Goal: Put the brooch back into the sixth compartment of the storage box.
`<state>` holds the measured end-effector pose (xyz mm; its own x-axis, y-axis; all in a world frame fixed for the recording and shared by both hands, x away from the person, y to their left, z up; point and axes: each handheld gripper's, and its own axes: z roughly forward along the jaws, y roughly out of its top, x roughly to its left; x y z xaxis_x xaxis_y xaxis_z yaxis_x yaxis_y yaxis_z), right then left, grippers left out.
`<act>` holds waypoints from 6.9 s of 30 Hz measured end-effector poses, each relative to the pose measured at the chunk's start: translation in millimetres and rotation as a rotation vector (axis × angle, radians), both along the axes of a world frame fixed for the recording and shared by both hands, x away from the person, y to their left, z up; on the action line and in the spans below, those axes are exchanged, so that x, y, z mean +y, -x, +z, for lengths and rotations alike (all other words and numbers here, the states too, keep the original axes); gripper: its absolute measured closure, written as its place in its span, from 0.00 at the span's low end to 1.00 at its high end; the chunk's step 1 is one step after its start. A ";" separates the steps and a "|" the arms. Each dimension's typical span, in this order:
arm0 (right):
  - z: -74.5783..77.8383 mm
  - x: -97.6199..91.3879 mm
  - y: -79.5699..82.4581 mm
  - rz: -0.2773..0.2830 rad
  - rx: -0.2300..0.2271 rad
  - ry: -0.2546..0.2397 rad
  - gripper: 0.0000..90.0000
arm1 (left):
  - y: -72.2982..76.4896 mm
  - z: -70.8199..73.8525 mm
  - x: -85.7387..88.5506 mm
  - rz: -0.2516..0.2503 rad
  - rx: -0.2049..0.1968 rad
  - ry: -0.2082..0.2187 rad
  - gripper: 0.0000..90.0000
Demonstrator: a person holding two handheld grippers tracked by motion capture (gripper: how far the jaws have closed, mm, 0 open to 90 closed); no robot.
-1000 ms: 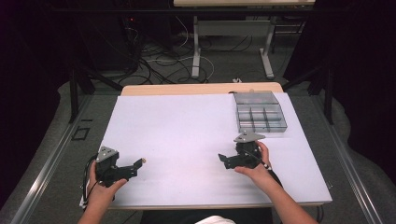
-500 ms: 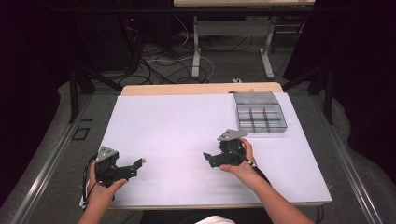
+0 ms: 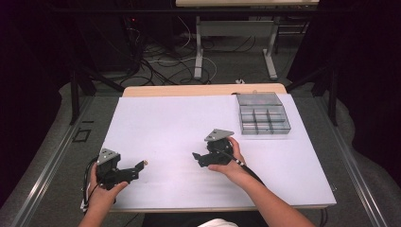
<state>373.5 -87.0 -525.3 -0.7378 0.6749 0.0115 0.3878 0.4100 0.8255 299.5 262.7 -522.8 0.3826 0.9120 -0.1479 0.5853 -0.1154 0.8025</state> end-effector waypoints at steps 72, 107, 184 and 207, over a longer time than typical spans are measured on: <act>-40.9 163.5 -6.2 0.304 0.130 0.013 0.63 | 8.7 -0.6 5.2 0.018 -0.009 0.007 0.00; -45.1 177.4 -10.8 0.297 0.113 0.046 0.87 | 8.6 -1.2 4.5 0.014 -0.005 0.009 0.00; -31.4 155.4 -19.0 0.243 0.100 -0.005 0.88 | 8.4 -2.2 4.7 0.025 -0.008 0.006 0.00; -17.9 107.5 -48.0 0.139 0.091 -0.025 0.88 | 8.4 -2.2 3.9 0.024 0.000 -0.003 0.00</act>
